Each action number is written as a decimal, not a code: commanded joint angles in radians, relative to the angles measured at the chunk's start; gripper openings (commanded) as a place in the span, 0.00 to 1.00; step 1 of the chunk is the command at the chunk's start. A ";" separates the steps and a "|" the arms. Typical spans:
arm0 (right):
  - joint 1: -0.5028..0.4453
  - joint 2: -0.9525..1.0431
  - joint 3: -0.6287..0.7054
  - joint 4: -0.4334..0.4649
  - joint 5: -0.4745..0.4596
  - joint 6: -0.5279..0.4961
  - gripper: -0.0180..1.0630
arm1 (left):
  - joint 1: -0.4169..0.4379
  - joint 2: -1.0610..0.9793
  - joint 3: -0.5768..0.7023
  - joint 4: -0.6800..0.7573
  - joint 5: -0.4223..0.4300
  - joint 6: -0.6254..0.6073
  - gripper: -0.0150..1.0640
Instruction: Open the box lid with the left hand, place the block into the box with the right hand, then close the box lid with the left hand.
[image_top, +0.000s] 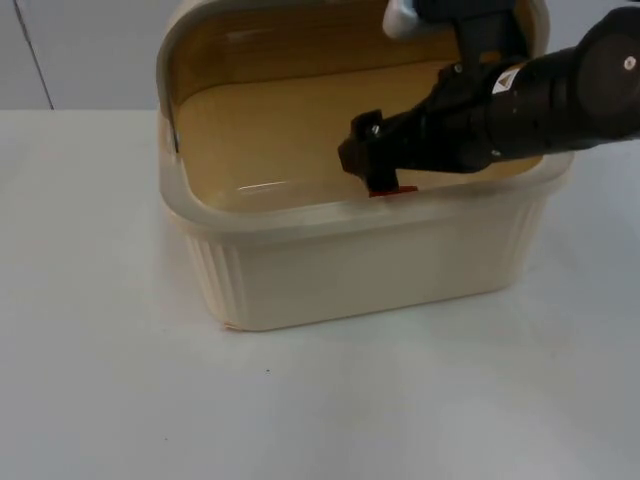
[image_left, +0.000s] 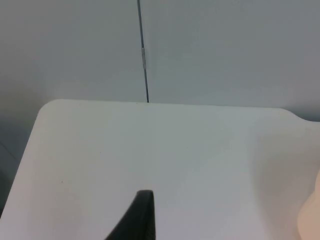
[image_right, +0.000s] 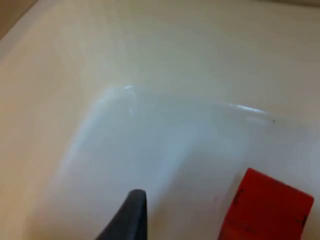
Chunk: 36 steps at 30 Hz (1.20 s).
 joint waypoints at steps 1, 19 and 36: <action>0.003 -0.040 0.006 -0.004 0.024 -0.002 0.98 | 0.005 -0.005 0.002 0.001 -0.004 -0.001 0.98; -0.001 -0.393 0.006 -0.117 0.461 0.168 0.98 | 0.005 -0.005 0.002 -0.005 -0.002 -0.001 0.98; -0.226 -0.788 0.006 -0.602 0.723 0.577 0.98 | 0.005 -0.005 0.002 -0.015 -0.009 -0.001 0.98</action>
